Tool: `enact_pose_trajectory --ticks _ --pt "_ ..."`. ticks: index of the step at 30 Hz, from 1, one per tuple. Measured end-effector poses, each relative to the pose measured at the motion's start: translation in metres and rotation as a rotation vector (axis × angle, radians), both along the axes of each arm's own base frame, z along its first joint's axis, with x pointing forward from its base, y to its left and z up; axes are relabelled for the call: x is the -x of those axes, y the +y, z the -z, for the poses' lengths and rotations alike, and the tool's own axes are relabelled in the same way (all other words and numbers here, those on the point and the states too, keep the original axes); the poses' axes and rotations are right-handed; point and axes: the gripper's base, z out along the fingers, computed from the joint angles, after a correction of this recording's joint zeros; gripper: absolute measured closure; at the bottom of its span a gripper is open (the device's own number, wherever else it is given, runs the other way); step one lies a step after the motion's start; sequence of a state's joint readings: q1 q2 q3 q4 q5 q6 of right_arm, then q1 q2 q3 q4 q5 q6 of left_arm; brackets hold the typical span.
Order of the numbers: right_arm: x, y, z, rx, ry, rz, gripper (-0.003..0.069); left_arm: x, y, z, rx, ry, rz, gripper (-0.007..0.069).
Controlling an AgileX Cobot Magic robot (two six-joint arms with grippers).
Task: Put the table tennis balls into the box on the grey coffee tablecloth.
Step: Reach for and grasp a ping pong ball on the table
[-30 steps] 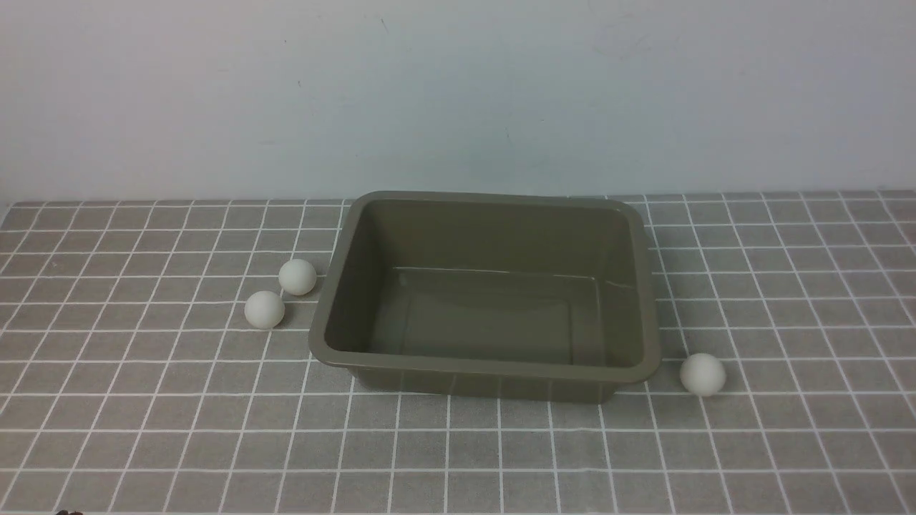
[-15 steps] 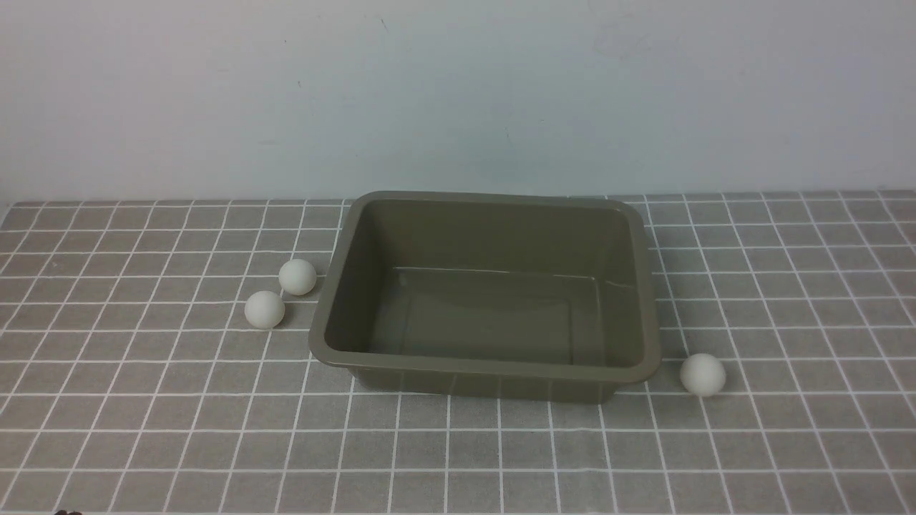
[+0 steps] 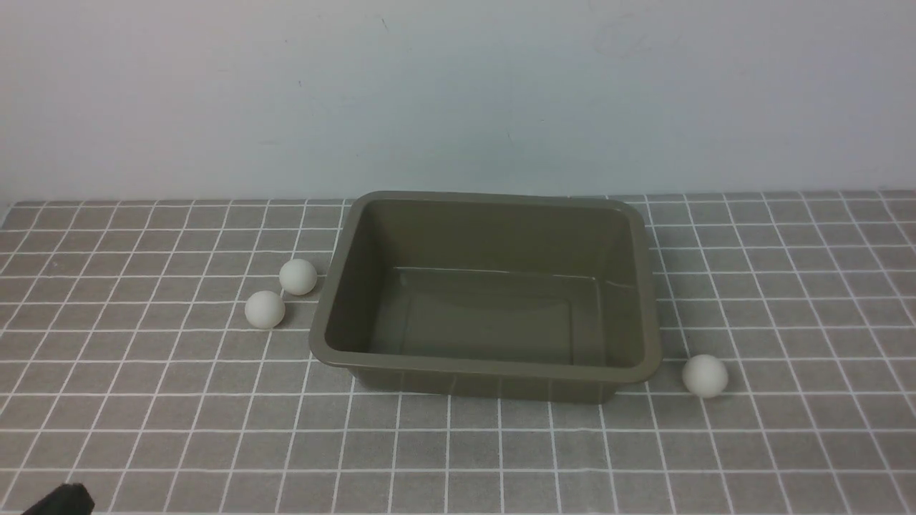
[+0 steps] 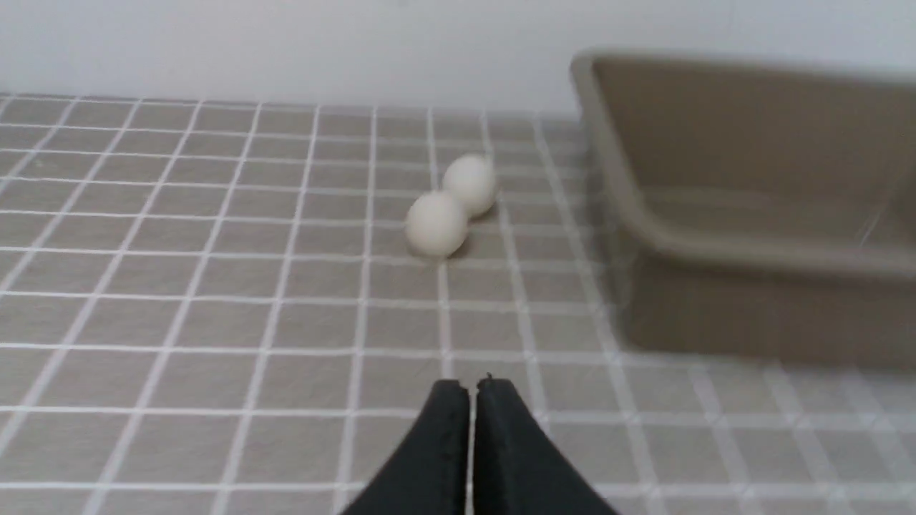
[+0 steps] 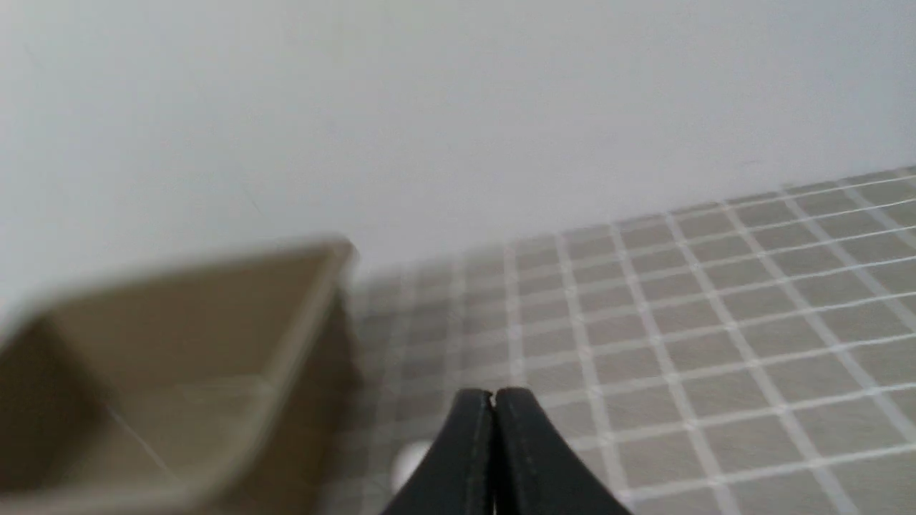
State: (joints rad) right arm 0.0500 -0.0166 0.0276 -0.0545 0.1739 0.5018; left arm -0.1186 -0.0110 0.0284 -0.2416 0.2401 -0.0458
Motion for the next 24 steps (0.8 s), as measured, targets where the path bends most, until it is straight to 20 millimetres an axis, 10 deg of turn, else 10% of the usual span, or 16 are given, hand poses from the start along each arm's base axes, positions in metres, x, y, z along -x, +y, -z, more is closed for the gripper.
enact_pose_trajectory --ticks 3,13,18,24 --pt "0.001 0.000 -0.012 -0.319 -0.121 -0.021 0.0673 -0.001 0.001 -0.013 0.259 -0.097 -0.037 0.0629" --pt "0.003 0.000 -0.030 -0.428 -0.167 -0.035 0.0673 0.006 0.021 -0.074 0.459 -0.520 -0.181 0.0629" --pt "-0.003 0.005 -0.086 -0.161 0.052 -0.071 0.0673 -0.017 0.003 -0.120 0.275 -0.263 -0.054 0.0629" --pt "-0.062 0.019 -0.131 0.193 0.647 -0.178 0.0673 -0.111 -0.032 -0.130 -0.058 0.414 0.223 0.0629"
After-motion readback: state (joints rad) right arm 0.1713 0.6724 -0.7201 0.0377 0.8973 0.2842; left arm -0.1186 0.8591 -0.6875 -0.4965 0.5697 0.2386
